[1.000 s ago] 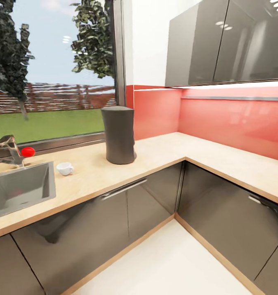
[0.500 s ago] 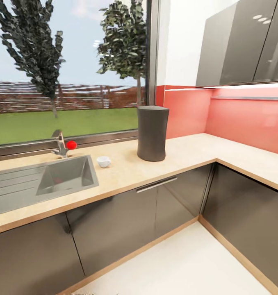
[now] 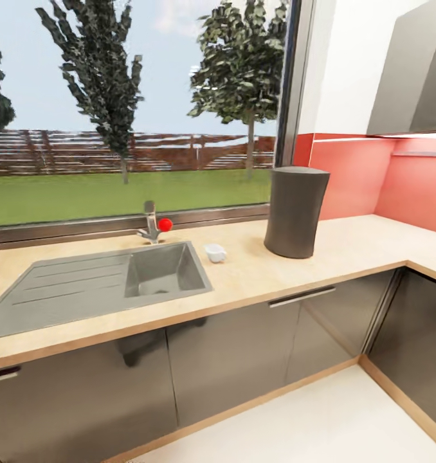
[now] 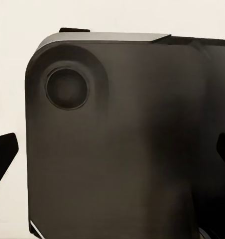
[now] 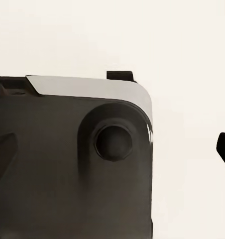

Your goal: Set up a coffee station on the kitchen countertop: keep the coffee maker on the countertop, move the bottle of coffee from the kitchen shelf to the counter next to the coffee maker, place a paper coffee filter on top of the coffee maker, put the saucer next to the coffee maker with the coffee cup on the saucer, and place the electric kettle next to the coffee maker.

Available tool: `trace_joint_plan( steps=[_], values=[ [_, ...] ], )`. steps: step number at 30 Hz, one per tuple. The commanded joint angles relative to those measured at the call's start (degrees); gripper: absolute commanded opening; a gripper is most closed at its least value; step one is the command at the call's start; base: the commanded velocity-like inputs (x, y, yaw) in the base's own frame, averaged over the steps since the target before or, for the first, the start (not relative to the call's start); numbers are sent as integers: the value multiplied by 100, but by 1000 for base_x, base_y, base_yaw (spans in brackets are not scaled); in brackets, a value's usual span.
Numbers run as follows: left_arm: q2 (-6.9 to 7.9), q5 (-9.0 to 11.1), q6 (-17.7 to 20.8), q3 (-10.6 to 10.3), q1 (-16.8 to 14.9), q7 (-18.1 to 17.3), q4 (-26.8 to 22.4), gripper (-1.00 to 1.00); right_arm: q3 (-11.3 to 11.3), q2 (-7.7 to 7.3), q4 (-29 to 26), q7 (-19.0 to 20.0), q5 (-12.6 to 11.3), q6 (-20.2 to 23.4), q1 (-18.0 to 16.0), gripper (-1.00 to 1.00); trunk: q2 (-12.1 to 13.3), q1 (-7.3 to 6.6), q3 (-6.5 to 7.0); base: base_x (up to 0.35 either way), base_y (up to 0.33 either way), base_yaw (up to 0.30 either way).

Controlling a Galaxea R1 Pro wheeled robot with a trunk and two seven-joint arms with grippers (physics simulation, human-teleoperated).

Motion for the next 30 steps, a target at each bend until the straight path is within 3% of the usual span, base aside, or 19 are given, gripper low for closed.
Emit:
trace_joint_plan(
  steps=[1,20,30],
  values=[
    [-3,3,-6,34,3,0,-9,100,-2,0,6,-10,3,-20,-3,100,-3,1,-5,87,291,279],
    [-3,4,-6,34,3,0,-9,100,-2,0,6,-10,3,-20,-3,100,-3,1,-5,124,306,278],
    [5,4,-1,41,3,-7,-128,100,-10,-4,13,-17,-5,-28,-3,100,-3,1,-5,62,329,38]
  ],
)
